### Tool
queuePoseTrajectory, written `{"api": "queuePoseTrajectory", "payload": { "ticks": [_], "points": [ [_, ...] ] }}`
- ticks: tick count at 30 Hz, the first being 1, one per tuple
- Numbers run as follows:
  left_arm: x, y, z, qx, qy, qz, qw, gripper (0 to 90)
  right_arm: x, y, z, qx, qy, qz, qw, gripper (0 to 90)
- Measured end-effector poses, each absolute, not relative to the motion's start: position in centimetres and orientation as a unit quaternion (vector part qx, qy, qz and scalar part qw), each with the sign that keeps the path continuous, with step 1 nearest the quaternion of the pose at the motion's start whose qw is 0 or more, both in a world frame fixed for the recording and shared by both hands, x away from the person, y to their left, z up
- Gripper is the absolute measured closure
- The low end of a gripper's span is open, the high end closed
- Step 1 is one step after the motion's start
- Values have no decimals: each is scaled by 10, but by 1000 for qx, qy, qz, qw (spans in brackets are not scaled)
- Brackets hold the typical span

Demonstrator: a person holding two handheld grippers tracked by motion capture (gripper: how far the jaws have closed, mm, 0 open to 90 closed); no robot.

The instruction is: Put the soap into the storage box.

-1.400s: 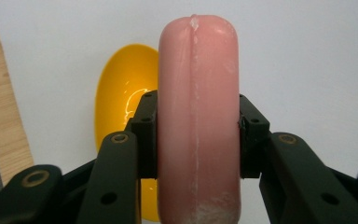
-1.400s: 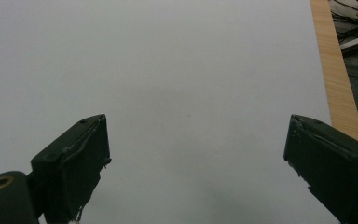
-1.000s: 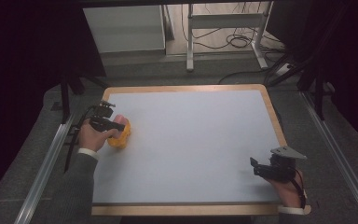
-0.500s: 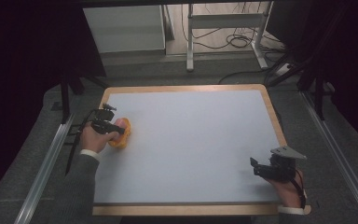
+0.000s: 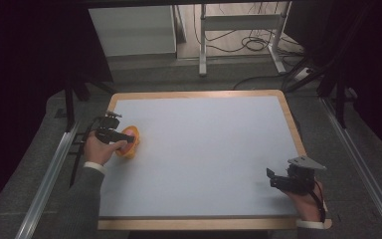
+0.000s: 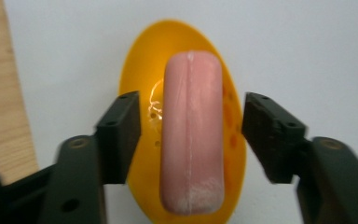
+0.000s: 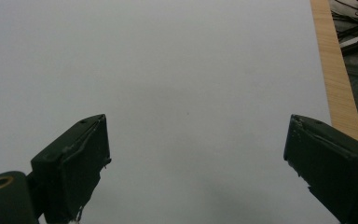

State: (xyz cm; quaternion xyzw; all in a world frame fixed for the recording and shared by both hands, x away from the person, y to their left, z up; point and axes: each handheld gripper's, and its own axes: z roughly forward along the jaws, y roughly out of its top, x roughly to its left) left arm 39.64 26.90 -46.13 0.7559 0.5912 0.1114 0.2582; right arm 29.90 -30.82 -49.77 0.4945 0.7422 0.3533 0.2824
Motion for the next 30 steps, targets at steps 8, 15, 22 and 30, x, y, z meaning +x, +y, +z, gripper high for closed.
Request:
{"api": "queuePoseTrajectory", "payload": {
  "ticks": [8,15,22,30],
  "points": [
    [369,268,-440,764,544,140,318,252,299,-307,-497,493,742,354,284,66],
    [342,259,-441,777,497,143,359,240,298,-305,-496,487,745,357,285,66],
    [316,254,-461,777,470,140,394,238,297,-301,-496,478,749,361,285,66],
    [287,254,-483,780,448,148,410,239,297,-292,-495,465,756,363,284,65]
  ]
}}
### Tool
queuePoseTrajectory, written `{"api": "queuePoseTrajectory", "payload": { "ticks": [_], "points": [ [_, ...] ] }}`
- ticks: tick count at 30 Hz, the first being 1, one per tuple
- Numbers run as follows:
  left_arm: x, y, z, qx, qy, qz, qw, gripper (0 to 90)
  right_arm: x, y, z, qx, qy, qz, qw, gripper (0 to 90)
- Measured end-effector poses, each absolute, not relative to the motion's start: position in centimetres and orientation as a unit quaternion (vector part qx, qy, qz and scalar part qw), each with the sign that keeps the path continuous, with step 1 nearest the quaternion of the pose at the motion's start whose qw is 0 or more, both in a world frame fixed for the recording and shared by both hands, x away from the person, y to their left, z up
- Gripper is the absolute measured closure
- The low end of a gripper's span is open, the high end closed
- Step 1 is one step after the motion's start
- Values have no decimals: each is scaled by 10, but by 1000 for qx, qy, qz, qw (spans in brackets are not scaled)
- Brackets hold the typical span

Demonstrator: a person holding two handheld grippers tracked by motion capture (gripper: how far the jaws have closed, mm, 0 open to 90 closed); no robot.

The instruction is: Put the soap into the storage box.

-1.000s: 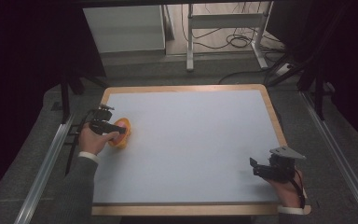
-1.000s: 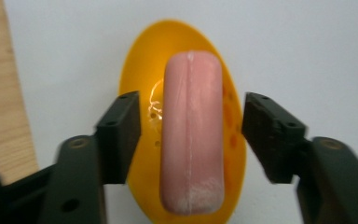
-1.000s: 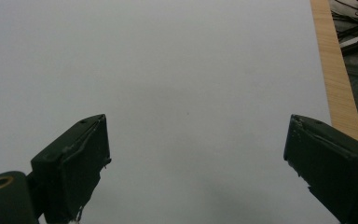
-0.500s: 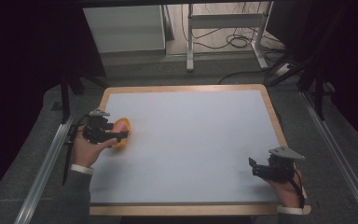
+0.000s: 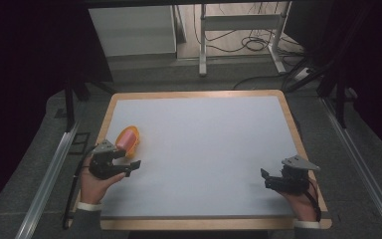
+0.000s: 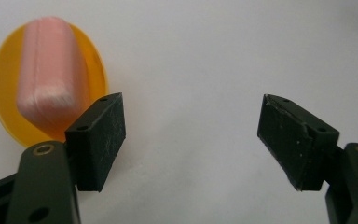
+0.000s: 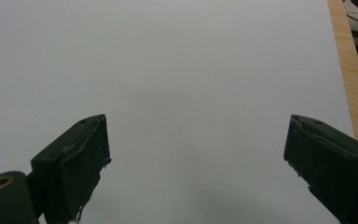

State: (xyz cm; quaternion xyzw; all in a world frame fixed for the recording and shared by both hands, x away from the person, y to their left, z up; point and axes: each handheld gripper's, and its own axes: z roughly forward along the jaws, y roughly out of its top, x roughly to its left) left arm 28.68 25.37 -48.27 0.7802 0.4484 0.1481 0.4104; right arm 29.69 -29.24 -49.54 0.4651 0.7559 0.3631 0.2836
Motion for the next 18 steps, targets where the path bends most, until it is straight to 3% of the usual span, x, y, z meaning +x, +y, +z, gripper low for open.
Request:
{"api": "queuePoseTrajectory", "payload": {
  "ticks": [18],
  "points": [
    [272,257,-509,776,462,135,407,238,299,-272,-503,444,776,353,277,65]
  ]
}}
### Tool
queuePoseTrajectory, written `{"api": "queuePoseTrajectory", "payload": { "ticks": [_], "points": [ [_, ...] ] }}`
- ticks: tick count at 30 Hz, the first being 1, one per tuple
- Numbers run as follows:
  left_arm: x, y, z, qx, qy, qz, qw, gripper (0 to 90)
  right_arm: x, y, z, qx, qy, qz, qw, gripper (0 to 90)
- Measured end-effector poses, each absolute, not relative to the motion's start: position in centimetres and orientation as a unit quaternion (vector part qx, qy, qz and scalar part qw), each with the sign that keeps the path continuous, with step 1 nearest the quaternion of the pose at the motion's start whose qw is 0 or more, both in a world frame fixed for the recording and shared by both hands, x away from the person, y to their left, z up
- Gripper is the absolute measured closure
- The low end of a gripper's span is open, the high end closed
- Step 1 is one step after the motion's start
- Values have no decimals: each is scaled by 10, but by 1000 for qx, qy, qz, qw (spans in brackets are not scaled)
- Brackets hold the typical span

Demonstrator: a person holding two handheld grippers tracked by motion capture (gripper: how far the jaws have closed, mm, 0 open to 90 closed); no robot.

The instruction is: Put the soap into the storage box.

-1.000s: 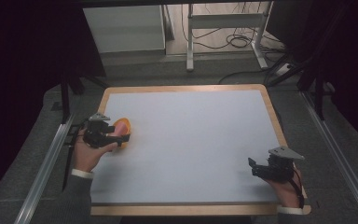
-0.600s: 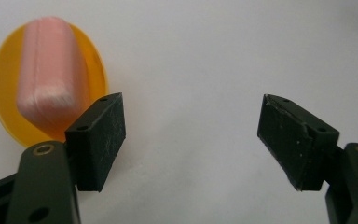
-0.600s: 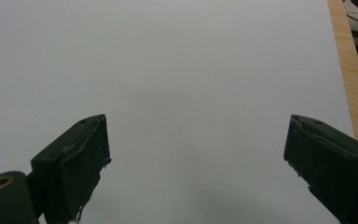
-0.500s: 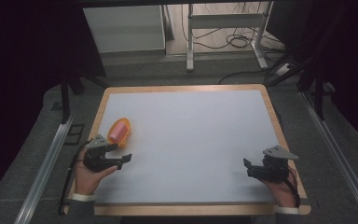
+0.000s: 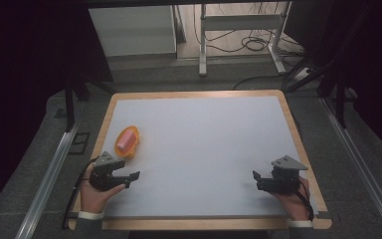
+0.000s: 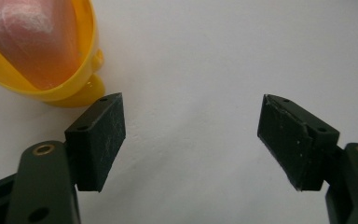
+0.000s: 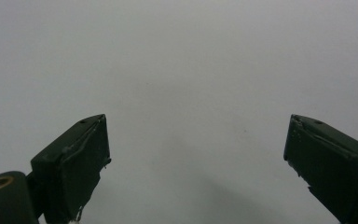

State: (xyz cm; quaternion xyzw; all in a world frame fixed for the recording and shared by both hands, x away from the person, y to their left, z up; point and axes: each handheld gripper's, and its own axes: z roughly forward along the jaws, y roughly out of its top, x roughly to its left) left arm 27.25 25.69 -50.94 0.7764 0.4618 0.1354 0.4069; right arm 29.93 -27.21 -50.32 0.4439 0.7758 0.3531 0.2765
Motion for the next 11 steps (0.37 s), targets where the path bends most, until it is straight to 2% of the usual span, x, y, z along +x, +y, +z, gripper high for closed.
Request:
{"api": "queuePoseTrajectory", "payload": {
  "ticks": [11],
  "points": [
    [272,258,-508,775,464,138,407,239,299,-274,-501,444,773,355,280,65]
  ]
}}
